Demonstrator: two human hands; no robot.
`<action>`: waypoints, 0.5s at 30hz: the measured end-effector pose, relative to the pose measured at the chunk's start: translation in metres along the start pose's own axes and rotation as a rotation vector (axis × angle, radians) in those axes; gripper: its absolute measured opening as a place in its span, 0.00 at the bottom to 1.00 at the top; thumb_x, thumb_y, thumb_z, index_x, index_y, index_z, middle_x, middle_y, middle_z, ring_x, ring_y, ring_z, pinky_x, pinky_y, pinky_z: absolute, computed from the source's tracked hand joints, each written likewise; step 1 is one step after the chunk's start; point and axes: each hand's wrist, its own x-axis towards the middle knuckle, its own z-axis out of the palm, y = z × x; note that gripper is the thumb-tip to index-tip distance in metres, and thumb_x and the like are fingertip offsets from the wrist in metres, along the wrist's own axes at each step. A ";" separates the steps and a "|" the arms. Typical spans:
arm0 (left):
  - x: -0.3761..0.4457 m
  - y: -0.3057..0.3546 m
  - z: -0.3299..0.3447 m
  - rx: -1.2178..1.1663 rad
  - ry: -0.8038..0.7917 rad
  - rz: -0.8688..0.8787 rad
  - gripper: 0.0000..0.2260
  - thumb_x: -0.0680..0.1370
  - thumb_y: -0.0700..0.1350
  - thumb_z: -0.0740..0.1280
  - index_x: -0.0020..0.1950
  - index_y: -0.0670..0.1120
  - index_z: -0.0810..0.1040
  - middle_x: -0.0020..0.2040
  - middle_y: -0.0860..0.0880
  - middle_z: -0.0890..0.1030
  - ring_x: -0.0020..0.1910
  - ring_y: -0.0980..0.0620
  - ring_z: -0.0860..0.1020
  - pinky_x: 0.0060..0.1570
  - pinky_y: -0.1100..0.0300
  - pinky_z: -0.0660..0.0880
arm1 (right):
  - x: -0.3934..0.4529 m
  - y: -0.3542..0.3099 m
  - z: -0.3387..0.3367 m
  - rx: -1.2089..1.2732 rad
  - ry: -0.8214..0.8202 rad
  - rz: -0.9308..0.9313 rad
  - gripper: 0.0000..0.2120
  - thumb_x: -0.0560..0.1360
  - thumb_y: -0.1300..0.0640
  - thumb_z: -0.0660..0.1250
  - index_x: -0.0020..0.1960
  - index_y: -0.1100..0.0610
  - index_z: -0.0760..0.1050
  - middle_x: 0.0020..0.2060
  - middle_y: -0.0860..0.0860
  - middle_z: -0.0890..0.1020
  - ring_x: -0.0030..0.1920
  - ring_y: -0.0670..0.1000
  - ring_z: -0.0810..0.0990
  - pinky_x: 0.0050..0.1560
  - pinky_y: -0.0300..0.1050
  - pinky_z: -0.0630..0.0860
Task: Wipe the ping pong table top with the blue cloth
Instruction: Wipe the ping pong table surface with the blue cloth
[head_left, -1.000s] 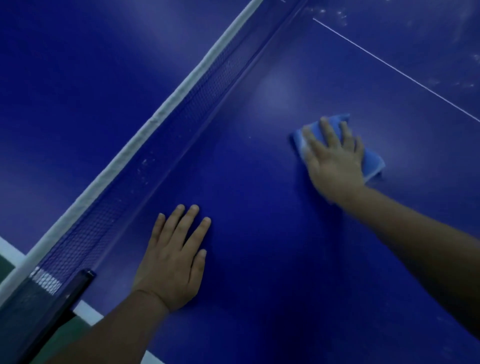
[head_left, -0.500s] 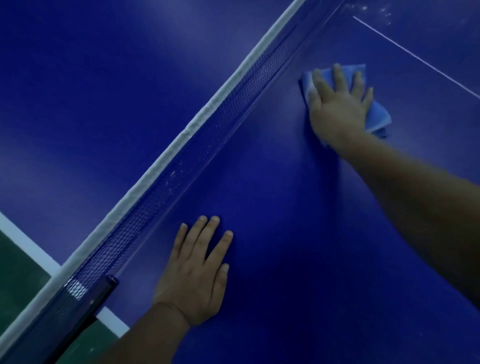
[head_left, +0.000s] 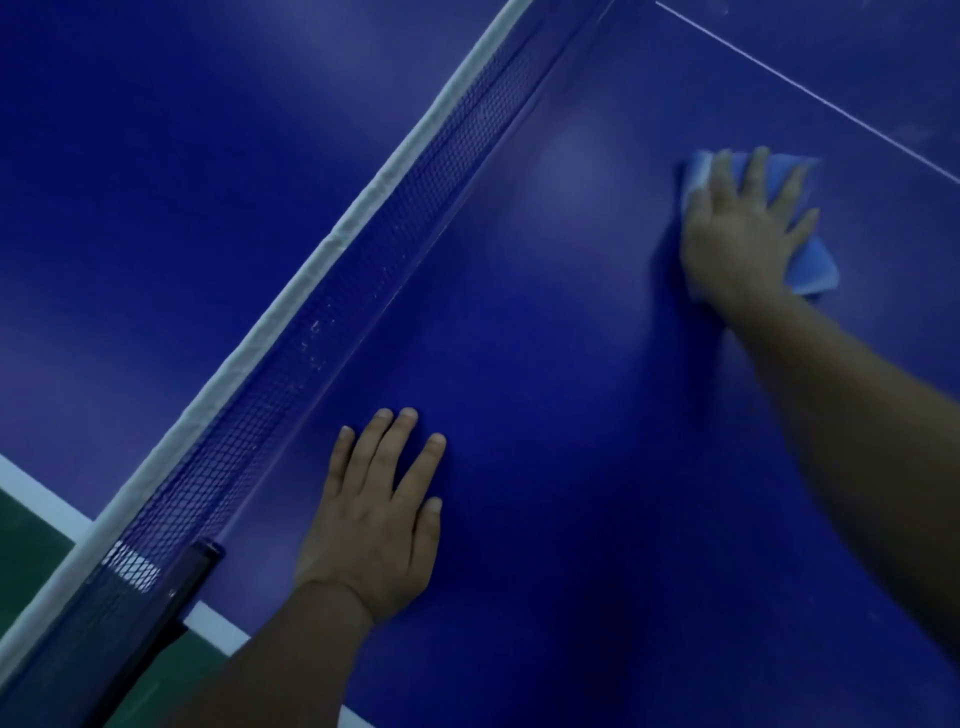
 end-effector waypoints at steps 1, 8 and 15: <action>0.001 0.002 -0.001 -0.009 0.003 -0.002 0.25 0.80 0.51 0.53 0.74 0.43 0.70 0.77 0.40 0.64 0.77 0.41 0.58 0.75 0.41 0.50 | -0.026 -0.009 0.008 -0.033 0.024 -0.067 0.27 0.83 0.45 0.47 0.81 0.48 0.54 0.81 0.53 0.51 0.80 0.64 0.45 0.74 0.73 0.45; 0.013 0.000 -0.006 -0.165 0.131 -0.021 0.22 0.81 0.51 0.55 0.72 0.42 0.71 0.74 0.41 0.66 0.74 0.40 0.63 0.76 0.42 0.54 | -0.057 0.030 0.014 -0.223 -0.011 -0.604 0.26 0.83 0.44 0.44 0.80 0.48 0.59 0.80 0.54 0.58 0.78 0.66 0.54 0.72 0.72 0.54; 0.136 0.035 -0.024 -0.195 0.175 -0.024 0.24 0.81 0.51 0.54 0.74 0.42 0.68 0.78 0.42 0.62 0.78 0.42 0.58 0.78 0.46 0.48 | -0.027 0.041 0.001 -0.082 0.073 -0.054 0.26 0.83 0.49 0.48 0.80 0.49 0.55 0.80 0.56 0.54 0.78 0.68 0.51 0.71 0.76 0.50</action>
